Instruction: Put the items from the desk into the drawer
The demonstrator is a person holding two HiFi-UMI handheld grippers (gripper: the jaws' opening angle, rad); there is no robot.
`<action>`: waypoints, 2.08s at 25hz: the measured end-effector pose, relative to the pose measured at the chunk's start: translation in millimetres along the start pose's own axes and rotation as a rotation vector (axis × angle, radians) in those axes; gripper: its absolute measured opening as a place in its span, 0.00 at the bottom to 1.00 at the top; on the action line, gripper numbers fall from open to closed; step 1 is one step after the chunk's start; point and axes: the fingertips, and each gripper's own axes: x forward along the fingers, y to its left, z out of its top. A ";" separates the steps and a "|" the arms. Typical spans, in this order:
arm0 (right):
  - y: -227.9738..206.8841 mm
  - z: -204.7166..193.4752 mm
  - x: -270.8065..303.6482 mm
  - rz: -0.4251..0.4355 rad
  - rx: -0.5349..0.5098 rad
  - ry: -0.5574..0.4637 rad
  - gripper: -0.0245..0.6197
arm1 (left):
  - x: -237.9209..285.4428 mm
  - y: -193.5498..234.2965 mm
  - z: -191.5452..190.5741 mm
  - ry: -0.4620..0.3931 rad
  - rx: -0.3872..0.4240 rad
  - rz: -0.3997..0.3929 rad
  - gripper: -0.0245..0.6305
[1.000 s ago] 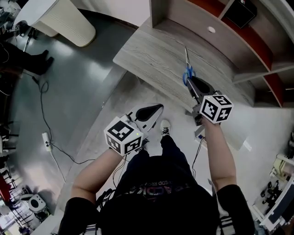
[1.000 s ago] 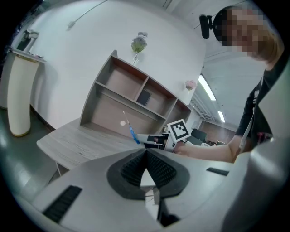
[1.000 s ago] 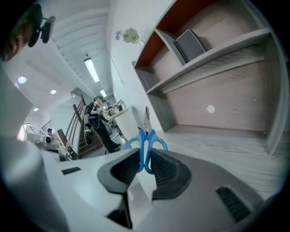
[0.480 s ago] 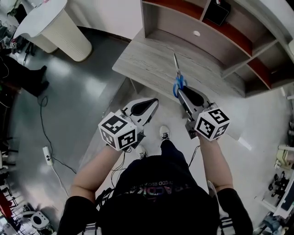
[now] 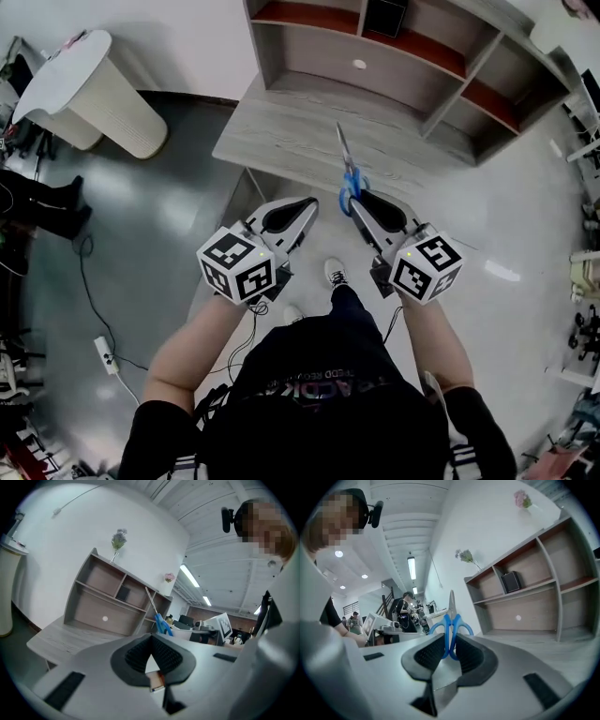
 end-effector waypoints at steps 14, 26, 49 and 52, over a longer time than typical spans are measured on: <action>27.9 -37.1 -86.1 -0.206 0.033 -0.047 0.17 | -0.6 -66.3 -41.7 0.093 0.018 -0.203 0.04; -23.2 -62.8 -181.8 -0.378 0.095 -0.038 0.17 | 57.4 -127.8 -73.9 0.154 0.017 -0.310 0.04; -110.4 -139.4 -238.6 -0.482 0.184 0.096 0.17 | 112.7 -151.0 -147.1 0.330 -0.022 -0.266 0.04; -114.1 -154.2 -237.8 -0.481 0.182 0.136 0.17 | 113.6 -151.7 -158.8 0.353 -0.038 -0.263 0.04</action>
